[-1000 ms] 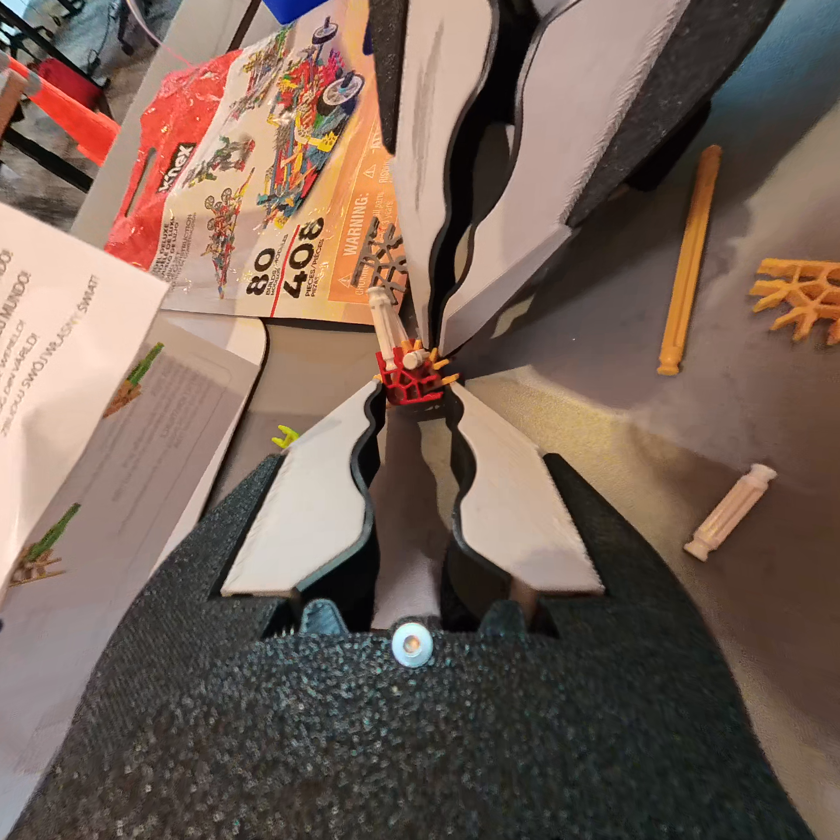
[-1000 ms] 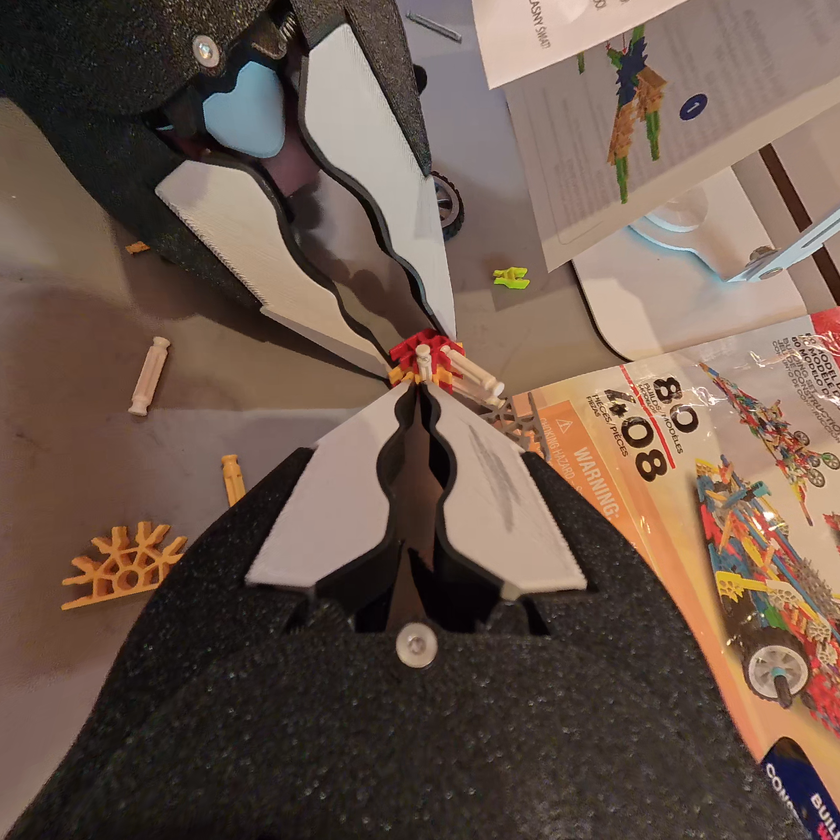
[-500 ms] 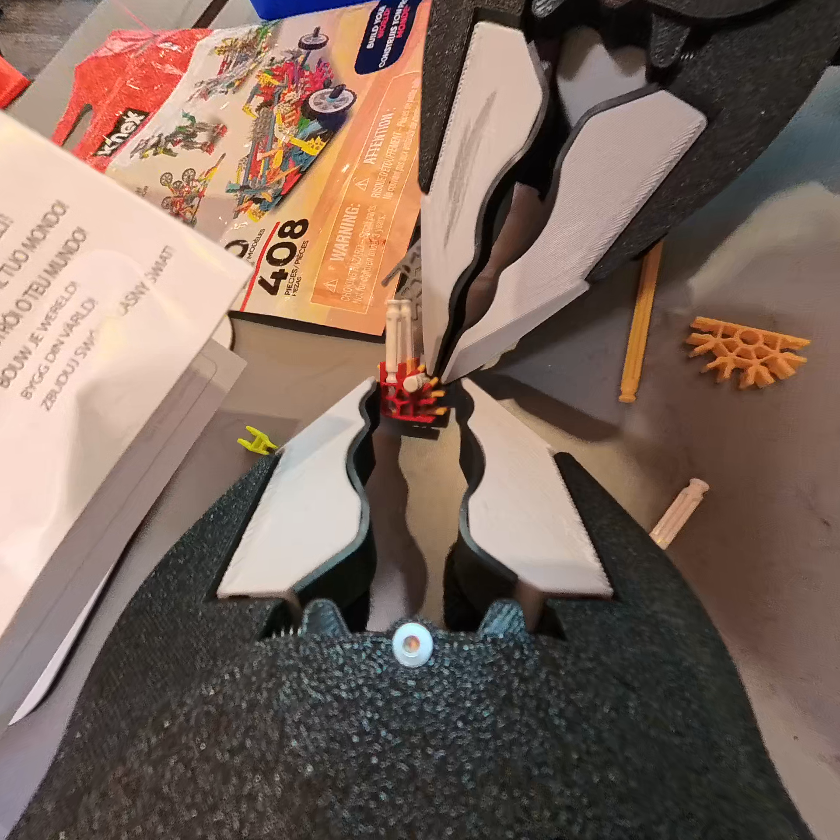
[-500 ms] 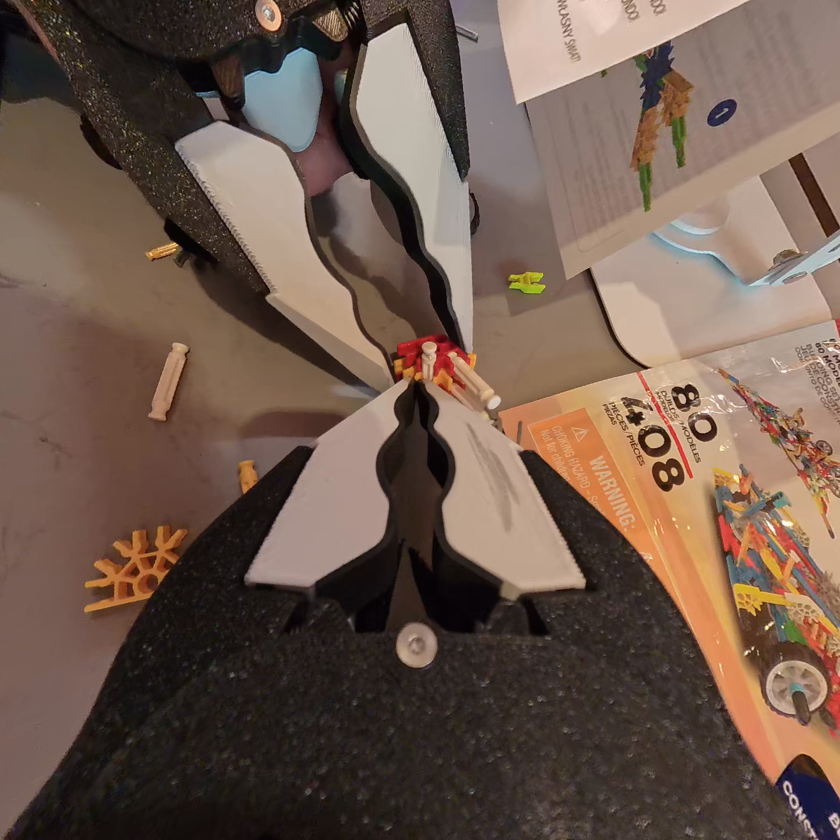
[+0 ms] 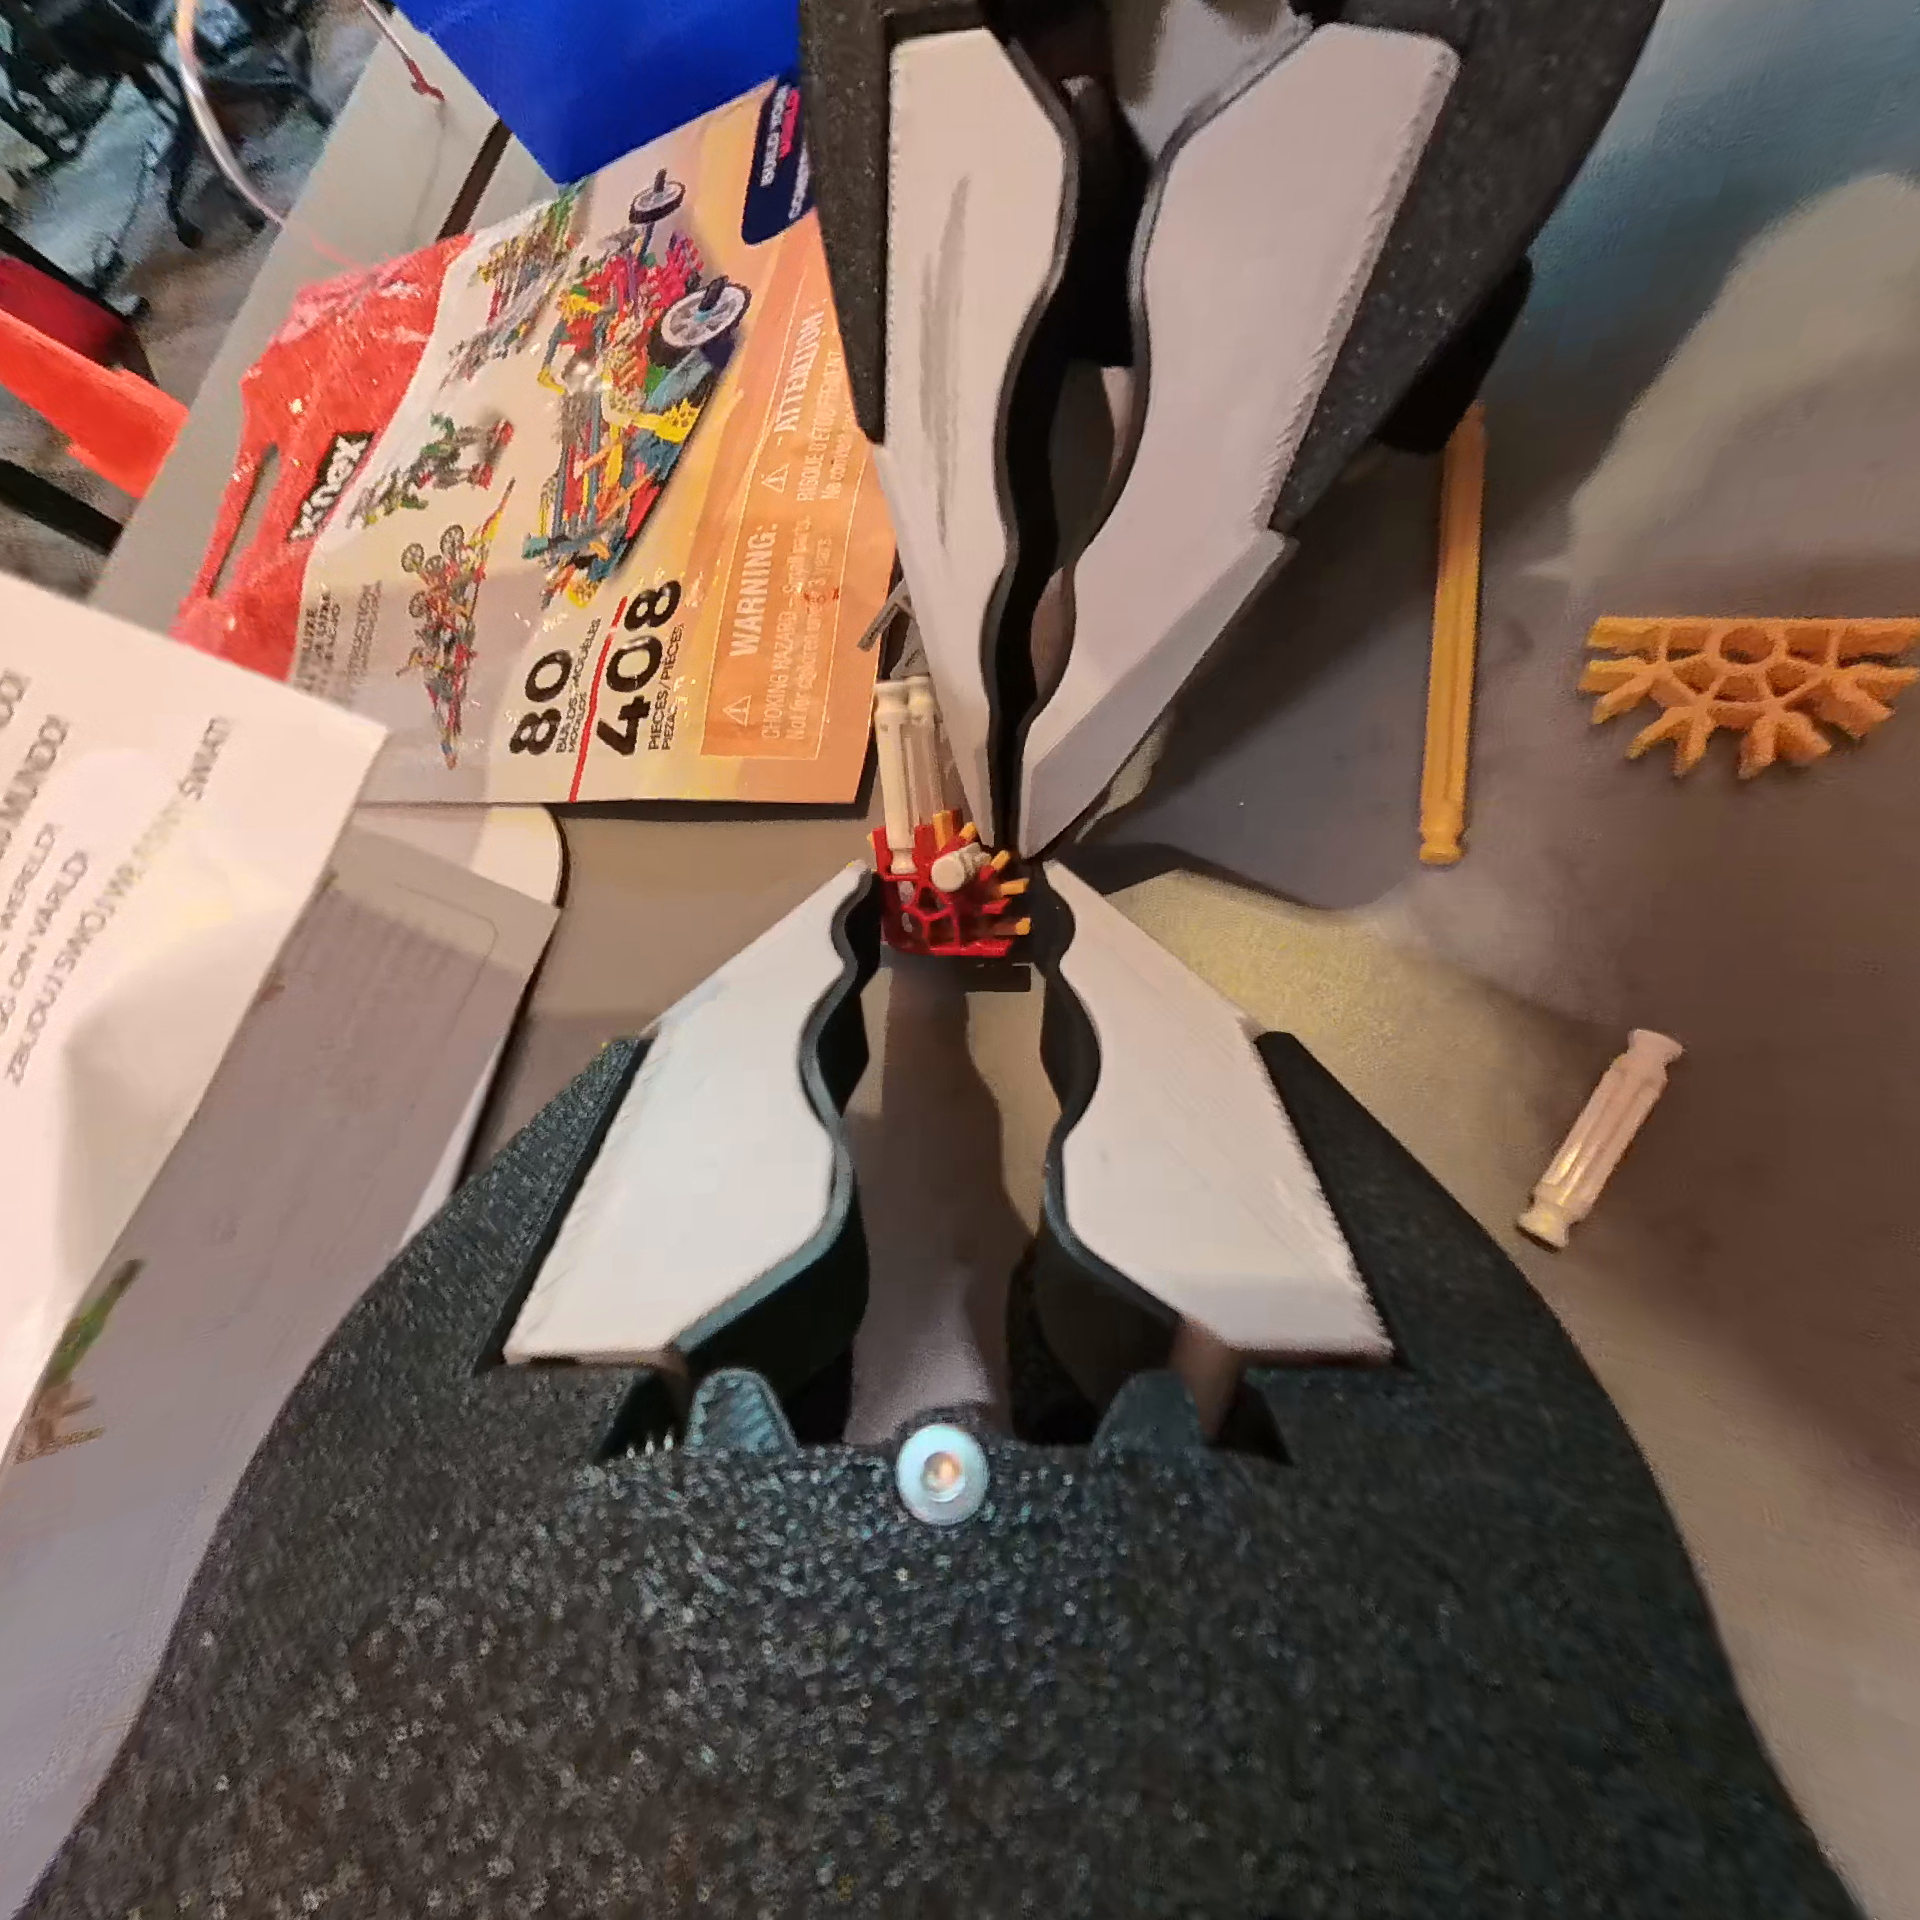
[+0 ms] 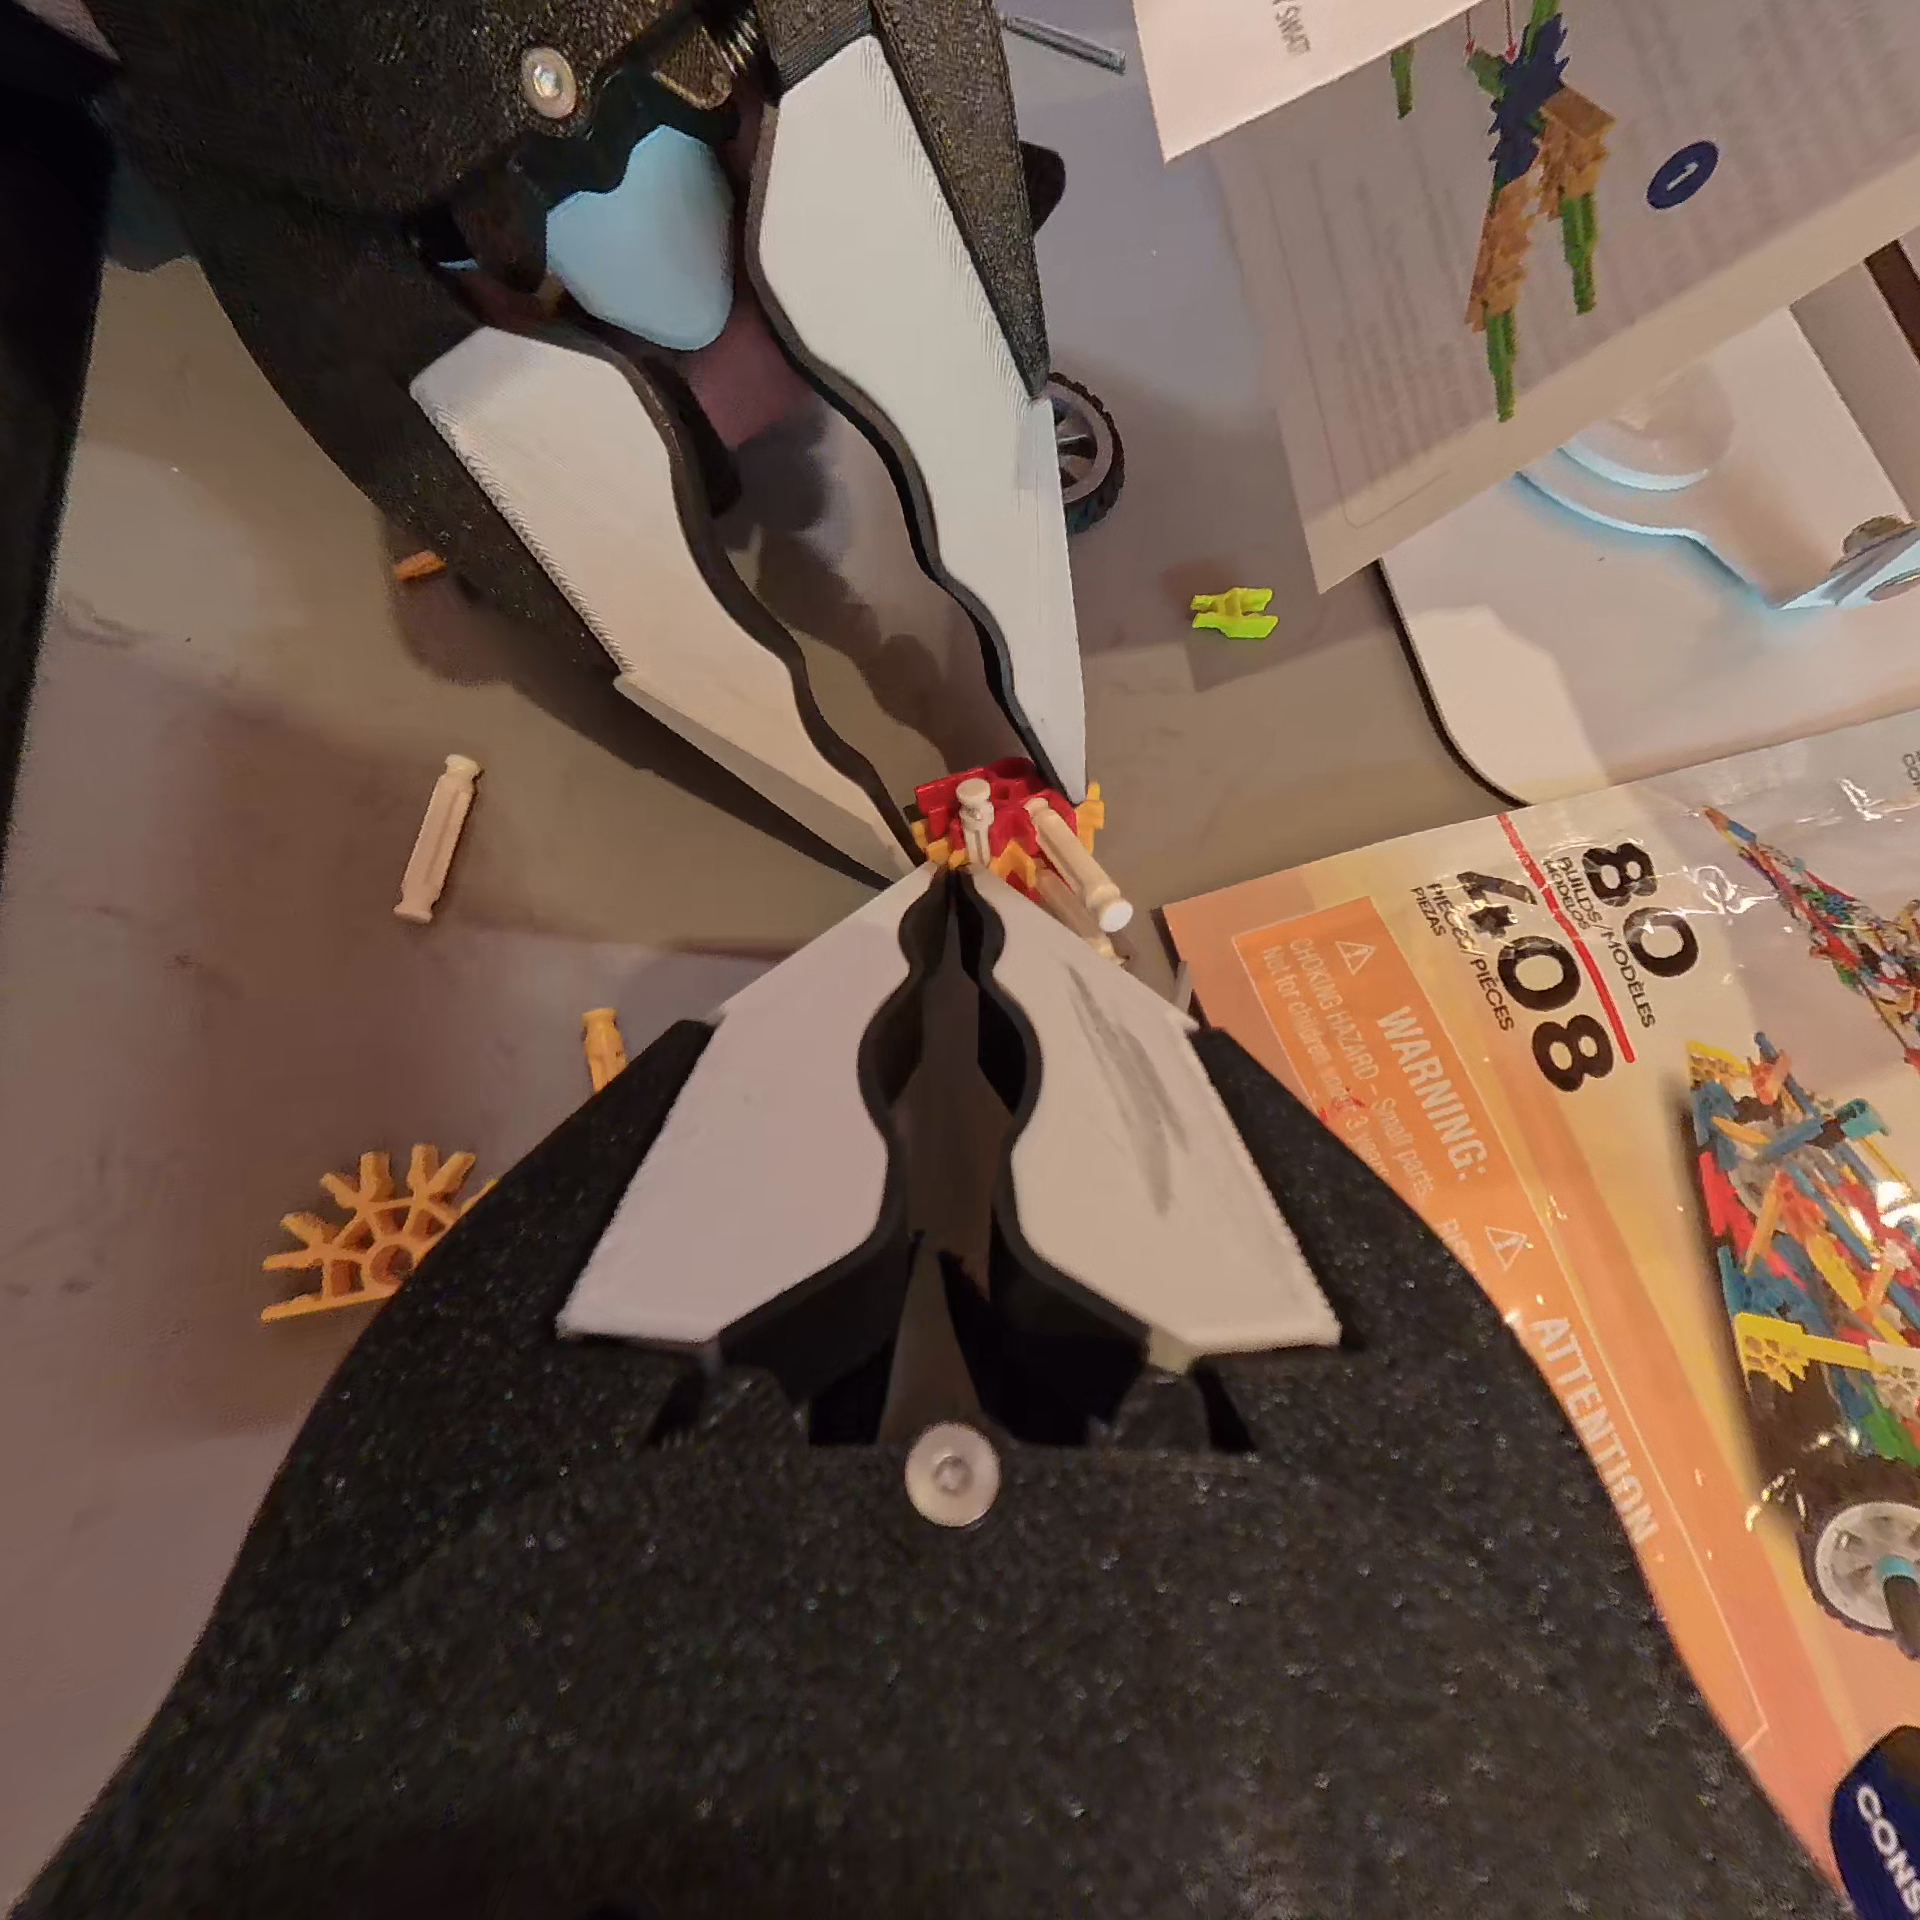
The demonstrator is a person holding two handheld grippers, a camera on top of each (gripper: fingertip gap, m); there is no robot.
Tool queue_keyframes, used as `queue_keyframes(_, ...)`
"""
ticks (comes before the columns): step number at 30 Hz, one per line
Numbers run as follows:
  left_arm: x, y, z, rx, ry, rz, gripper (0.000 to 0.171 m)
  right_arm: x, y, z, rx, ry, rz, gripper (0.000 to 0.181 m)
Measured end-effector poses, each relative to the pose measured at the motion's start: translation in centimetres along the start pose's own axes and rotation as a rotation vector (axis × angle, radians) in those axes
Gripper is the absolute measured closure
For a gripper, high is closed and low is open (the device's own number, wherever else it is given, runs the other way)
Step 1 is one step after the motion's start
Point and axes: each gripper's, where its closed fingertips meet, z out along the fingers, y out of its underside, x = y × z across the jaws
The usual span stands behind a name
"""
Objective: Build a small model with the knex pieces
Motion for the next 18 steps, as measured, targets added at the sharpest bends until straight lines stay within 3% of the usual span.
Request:
queue_keyframes(7,0.3,-0.5,0.3,0.008,-0.024,0.071,0.144,-0.2,0.8,-0.7,-0.050,-0.007,-0.021,0.175)
queue_keyframes(18,0.6,-1.0,0.6,0.007,-0.014,0.113,0.144,0.4,0.8,-4.4,0.000,0.066,-0.010,0.162)
